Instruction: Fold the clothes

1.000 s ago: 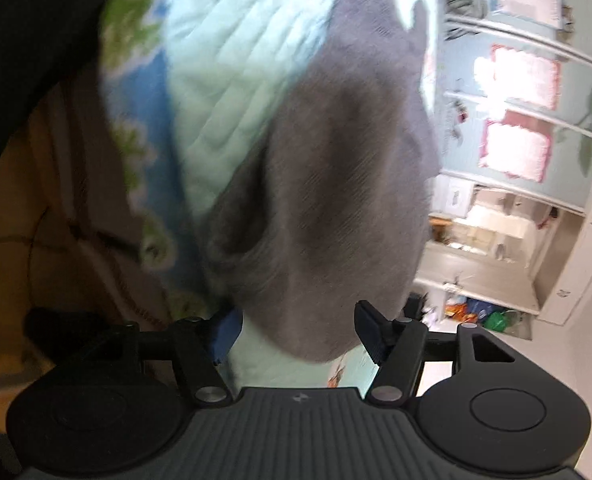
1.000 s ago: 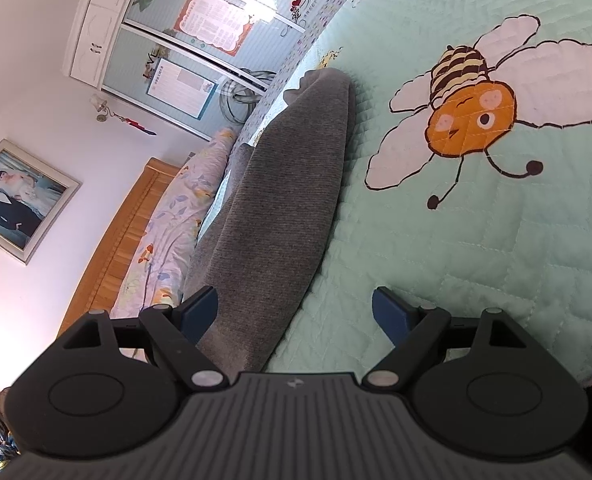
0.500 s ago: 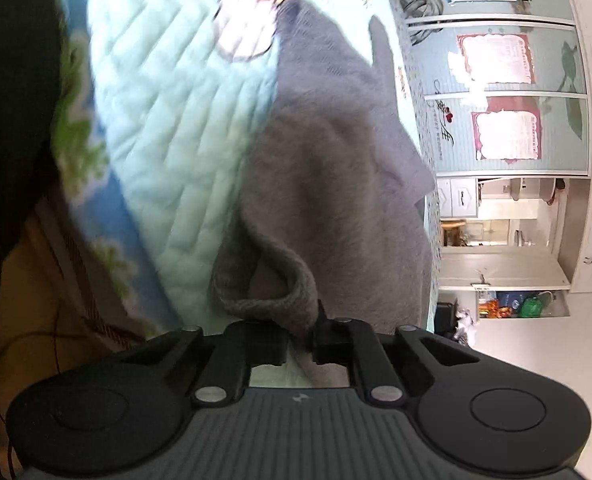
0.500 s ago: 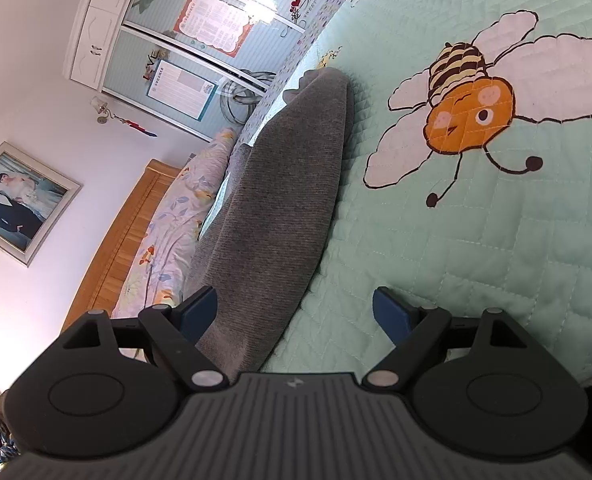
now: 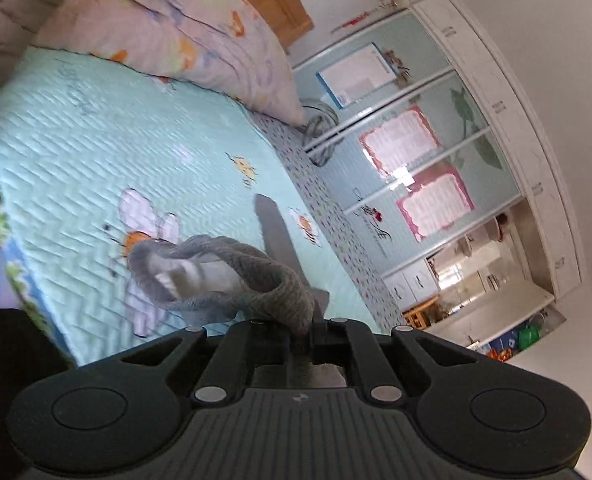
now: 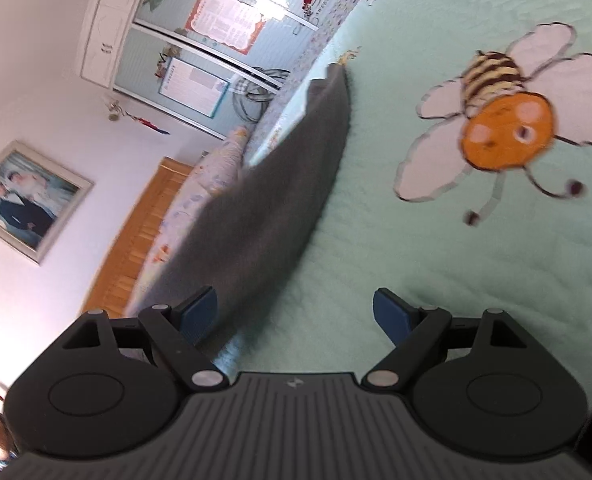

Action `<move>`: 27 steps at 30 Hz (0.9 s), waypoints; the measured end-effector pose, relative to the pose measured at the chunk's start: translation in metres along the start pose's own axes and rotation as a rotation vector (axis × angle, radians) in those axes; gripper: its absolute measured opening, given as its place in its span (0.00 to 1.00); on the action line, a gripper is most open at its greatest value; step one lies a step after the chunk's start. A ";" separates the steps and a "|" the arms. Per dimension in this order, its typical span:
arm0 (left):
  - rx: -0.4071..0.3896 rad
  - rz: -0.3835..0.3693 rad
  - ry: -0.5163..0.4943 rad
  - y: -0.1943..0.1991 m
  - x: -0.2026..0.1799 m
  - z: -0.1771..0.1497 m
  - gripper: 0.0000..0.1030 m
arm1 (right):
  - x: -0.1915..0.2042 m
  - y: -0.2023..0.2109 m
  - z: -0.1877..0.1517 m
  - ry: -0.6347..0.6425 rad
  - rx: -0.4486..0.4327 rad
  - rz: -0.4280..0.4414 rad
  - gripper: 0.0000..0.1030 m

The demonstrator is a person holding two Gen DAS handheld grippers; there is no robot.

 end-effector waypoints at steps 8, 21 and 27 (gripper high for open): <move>-0.037 -0.053 0.034 0.037 -0.006 0.025 0.07 | 0.018 -0.057 0.026 -0.098 0.044 0.053 0.88; -0.070 -0.185 -0.158 0.030 -0.128 0.099 0.07 | 0.009 -0.171 0.030 -0.421 0.059 -0.014 0.88; -0.100 -0.210 -0.282 0.028 -0.184 0.115 0.08 | 0.018 -0.172 0.003 -0.514 0.088 0.093 0.88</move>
Point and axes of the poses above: each gripper's, at about its wrist camera, not at the fingertips, and y roughly against the way its jaws point, x to its left, z to its top, the point moved 7 cm from there along -y, roughly the way its jaws point, and after that the axes turned 1 degree about z, right-handed, at the moved point
